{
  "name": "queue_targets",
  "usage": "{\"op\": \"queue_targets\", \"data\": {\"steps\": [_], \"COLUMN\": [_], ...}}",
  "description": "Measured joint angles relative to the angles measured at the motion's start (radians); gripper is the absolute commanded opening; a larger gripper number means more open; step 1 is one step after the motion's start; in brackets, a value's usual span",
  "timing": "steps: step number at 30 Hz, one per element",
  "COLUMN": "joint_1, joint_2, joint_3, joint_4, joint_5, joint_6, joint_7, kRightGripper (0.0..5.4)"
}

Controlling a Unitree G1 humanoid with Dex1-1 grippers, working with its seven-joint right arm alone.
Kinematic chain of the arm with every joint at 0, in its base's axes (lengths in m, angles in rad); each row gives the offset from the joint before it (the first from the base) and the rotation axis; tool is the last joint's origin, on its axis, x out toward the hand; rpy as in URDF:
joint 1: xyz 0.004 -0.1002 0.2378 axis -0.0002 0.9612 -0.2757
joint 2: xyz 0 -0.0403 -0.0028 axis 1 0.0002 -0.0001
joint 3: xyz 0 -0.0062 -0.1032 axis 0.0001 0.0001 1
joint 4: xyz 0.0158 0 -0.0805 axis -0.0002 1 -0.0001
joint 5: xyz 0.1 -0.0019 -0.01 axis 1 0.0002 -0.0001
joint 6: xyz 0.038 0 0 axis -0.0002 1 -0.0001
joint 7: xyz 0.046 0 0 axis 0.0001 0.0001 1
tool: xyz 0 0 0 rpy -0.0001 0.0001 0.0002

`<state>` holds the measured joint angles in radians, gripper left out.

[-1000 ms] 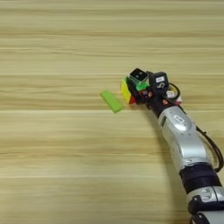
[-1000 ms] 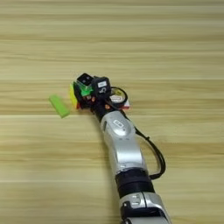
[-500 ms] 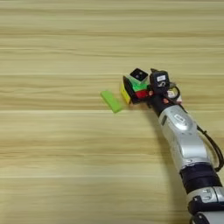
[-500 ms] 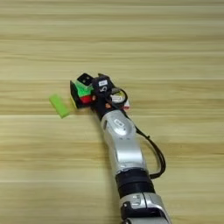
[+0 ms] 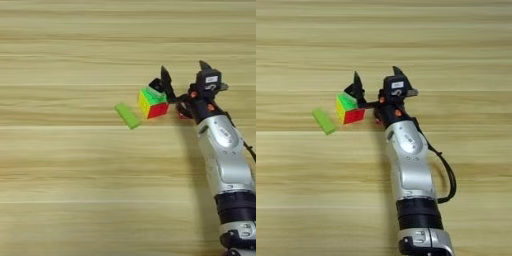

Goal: Move the objects on the table

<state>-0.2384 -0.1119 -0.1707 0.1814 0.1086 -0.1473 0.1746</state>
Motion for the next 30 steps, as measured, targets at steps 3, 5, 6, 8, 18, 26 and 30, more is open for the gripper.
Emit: {"op": "queue_targets", "data": {"steps": [3,5,6,8,18,26,30], "joint_1": [-0.004,-0.010,-0.012,-0.018,-0.036,-0.065,-0.073], "joint_2": [-0.011,-0.015,-0.014,-0.014,-0.021,-0.035,-0.037], "joint_3": [-0.030,-0.036,-0.035,-0.034,-0.004,-0.004,-0.004], "joint_4": [0.037,0.068,0.072,0.084,0.197,0.288,0.305], "joint_5": [0.002,0.001,-0.002,-0.004,-0.018,-0.024,-0.025], "joint_6": [0.002,0.003,0.003,0.003,0.008,0.009,0.009], "joint_7": [-0.030,-0.040,-0.044,-0.051,-0.049,-0.056,-0.058], "kRightGripper": [5.39,5.39,5.39,5.39,5.39,5.39,5.39]}}
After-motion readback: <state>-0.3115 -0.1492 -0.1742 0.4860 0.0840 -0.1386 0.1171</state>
